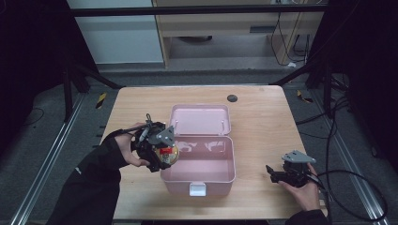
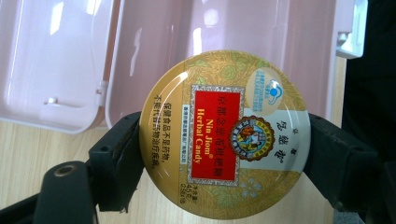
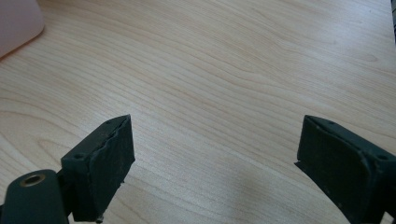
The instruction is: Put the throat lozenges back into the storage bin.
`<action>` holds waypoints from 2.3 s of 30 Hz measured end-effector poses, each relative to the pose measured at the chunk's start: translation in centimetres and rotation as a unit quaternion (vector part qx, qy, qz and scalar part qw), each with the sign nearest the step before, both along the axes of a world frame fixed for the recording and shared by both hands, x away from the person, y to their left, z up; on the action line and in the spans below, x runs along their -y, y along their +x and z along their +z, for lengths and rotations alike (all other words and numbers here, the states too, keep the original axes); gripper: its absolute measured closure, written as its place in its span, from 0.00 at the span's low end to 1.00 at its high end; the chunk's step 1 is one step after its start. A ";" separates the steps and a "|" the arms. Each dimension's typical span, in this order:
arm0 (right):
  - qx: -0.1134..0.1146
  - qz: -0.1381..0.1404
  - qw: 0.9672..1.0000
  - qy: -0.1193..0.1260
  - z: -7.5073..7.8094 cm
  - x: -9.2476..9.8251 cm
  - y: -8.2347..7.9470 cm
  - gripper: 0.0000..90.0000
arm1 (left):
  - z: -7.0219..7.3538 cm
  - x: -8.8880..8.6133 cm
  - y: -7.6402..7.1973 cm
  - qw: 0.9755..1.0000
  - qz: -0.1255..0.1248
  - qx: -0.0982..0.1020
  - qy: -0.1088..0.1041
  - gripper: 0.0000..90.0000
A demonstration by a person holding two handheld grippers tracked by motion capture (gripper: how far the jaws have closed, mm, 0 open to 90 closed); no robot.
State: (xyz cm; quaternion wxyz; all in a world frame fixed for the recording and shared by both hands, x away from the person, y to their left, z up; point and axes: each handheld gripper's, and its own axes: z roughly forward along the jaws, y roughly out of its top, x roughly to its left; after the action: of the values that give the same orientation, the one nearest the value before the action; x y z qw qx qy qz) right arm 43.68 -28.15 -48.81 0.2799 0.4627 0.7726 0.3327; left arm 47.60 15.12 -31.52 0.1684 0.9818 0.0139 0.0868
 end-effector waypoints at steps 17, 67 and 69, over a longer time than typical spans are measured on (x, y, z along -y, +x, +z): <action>-0.003 0.000 1.000 -0.004 -0.1 -0.1 0.0 0.12 | -2.1 1.9 0.9 1.000 -0.011 -0.011 0.005 0.22; -0.009 0.006 1.000 -0.013 -0.4 -0.3 0.1 0.10 | -8.1 2.3 1.2 0.998 -0.007 -0.043 0.048 0.21; -0.010 0.006 1.000 -0.013 -0.4 -0.3 0.1 0.10 | -8.2 2.2 1.2 0.998 -0.005 -0.043 0.049 0.21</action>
State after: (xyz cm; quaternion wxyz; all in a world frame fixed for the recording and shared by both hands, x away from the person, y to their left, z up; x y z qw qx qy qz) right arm 43.82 -27.88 -49.21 0.2763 0.4576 0.7823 0.3198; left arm 48.82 12.88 -39.68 0.1195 0.9918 0.0116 0.0439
